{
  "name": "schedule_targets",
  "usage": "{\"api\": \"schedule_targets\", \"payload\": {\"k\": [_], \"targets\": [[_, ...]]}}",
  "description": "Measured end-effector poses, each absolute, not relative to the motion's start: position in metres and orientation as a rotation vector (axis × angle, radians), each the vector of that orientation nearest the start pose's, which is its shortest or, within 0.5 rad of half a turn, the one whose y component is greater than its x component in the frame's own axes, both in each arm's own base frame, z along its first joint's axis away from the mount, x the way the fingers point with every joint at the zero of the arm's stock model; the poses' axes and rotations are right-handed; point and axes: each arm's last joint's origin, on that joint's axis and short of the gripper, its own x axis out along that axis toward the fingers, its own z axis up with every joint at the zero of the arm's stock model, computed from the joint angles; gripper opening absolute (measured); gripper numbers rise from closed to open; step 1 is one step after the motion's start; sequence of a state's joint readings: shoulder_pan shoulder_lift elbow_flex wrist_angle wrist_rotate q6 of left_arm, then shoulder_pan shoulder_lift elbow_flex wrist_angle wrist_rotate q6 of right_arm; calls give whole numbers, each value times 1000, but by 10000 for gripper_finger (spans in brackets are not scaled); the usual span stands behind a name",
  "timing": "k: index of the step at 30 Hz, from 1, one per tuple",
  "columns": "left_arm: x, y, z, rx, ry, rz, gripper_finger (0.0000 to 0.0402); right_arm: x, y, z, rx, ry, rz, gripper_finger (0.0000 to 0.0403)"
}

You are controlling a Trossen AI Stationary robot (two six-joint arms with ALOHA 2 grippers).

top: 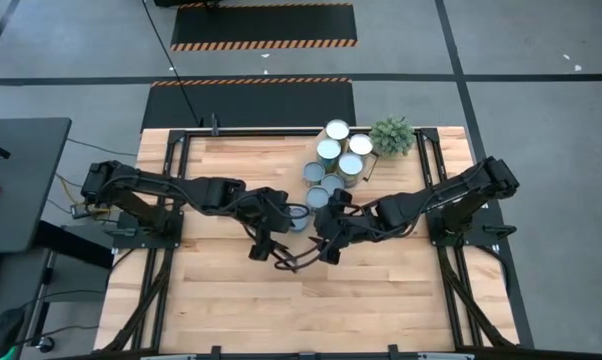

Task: Pick and place cans onto a shelf
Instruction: Adjust the canned goods on the shelf, then return to Home Position

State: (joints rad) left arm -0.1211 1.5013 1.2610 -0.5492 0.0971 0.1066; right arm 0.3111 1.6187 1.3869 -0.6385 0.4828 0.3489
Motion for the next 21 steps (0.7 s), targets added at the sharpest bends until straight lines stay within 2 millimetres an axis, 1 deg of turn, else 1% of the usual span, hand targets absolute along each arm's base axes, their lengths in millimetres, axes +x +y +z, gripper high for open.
{"api": "schedule_targets", "payload": {"k": [7,17,21], "targets": [[322,-42,301,99,741,-243,297,329,89,303,-10,755,-312,346],[318,-46,307,89,713,-281,297,318,93,325,36,659,-269,346],[313,-46,316,85,678,-286,297,309,92,336,124,630,-273,346]]}}
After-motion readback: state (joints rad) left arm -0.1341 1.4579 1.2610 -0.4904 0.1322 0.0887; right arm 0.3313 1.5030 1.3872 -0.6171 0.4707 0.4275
